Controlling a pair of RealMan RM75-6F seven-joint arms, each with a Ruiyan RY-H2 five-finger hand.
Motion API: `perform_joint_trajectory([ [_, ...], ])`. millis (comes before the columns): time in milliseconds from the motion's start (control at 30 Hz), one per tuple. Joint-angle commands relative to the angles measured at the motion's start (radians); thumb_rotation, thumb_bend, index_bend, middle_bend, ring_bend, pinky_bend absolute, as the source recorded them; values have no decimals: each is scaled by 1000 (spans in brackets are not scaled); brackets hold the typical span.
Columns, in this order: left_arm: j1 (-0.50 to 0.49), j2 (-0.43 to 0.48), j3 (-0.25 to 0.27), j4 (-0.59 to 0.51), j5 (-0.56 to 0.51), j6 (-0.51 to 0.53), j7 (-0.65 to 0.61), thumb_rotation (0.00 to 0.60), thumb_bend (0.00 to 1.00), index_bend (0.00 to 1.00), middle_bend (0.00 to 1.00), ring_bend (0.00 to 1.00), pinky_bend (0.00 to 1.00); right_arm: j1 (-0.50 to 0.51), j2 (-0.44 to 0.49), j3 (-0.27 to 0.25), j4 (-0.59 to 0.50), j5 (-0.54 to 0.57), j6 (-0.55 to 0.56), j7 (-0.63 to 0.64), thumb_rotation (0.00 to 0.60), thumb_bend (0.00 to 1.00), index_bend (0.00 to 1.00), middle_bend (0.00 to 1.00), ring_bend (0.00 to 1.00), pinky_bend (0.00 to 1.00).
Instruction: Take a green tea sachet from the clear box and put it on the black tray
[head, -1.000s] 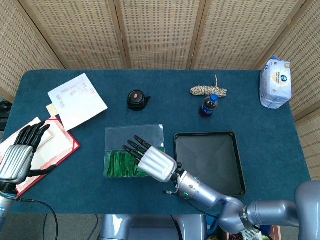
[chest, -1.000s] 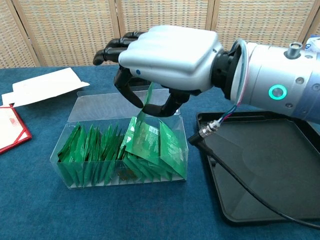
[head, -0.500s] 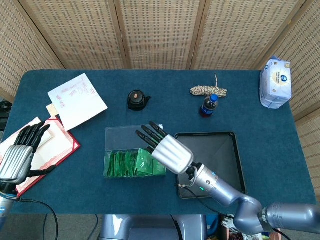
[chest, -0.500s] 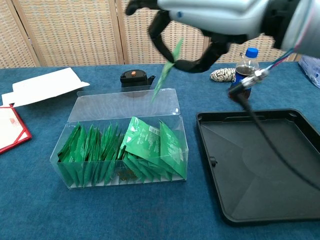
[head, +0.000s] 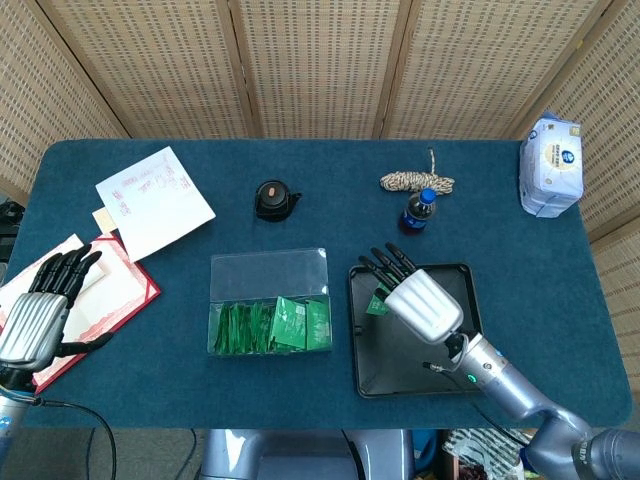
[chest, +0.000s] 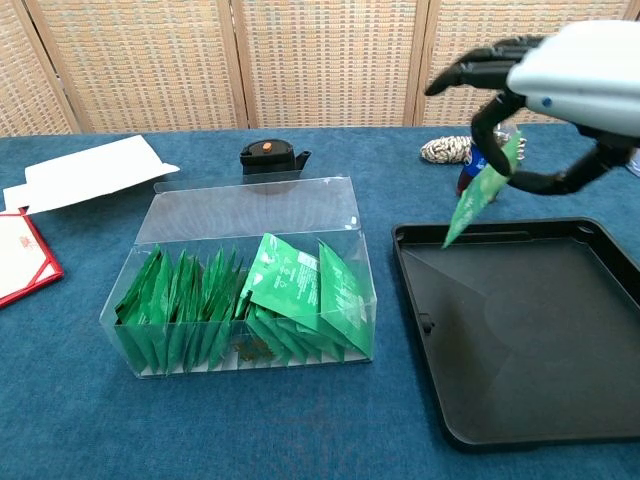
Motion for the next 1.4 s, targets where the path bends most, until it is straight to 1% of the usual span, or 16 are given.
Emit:
perform_joint_trajectory([
  [33,1,-2,1,-1,0,0,5,600,68,0,0,0,0,-34,-28,-28,60,-31,21,43,600,602,670,159,0,143],
  [133,1,-5,2,-2,0,0,12,600,68,0,0,0,0,-50,-41,-33,92,-47,34,72,600,602,659,151,0,149],
  [167,1,-5,2,-2,0,0,14,600,68,0,0,0,0,-52,-42,-34,101,-54,36,80,600,602,613,143,0,153],
  [200,1,-6,3,-3,0,0,15,600,68,0,0,0,0,-53,-42,-34,106,-58,37,85,600,602,564,136,0,157],
  [267,1,-6,3,-3,0,1,16,600,68,0,0,0,0,-57,-40,-34,115,-65,41,90,600,601,400,114,0,163],
  [333,1,-7,3,-3,0,0,17,600,68,0,0,0,0,-69,-32,-32,122,-79,62,91,600,546,196,67,0,165],
  [433,1,-8,4,-2,0,-1,20,600,67,0,0,0,0,-91,-12,-29,116,-100,101,92,600,418,88,16,0,165],
  [533,2,-8,5,-3,1,0,21,600,68,0,0,0,0,-112,9,-24,108,-121,143,97,600,376,78,0,0,165],
  [700,7,-8,8,-1,6,5,20,600,67,0,0,0,0,-179,56,-17,82,-140,261,151,600,331,78,0,0,156],
  [800,9,-13,11,4,16,11,23,600,68,0,0,0,0,-231,69,-17,74,-128,328,194,600,199,77,0,0,69],
  [867,13,-20,13,10,25,19,29,600,68,0,0,0,0,-267,72,-22,67,-107,359,214,600,76,42,0,0,9],
  [933,19,-35,16,20,36,34,42,600,68,0,0,0,0,-316,72,-28,62,-70,393,230,600,17,6,0,0,0],
  [967,28,-55,18,35,55,58,59,600,68,0,0,0,0,-371,65,-36,66,-15,428,238,600,2,0,0,0,0],
  [1033,41,-84,23,61,77,87,71,600,68,0,0,0,0,-421,49,-37,63,31,459,272,600,0,0,0,0,0],
  [1200,61,-107,36,91,91,113,81,600,67,0,0,0,0,-478,33,-32,54,53,494,331,600,0,0,0,0,0],
  [1400,77,-113,42,101,108,135,81,600,68,0,0,0,0,-518,26,-38,45,42,503,312,600,0,0,0,0,0],
])
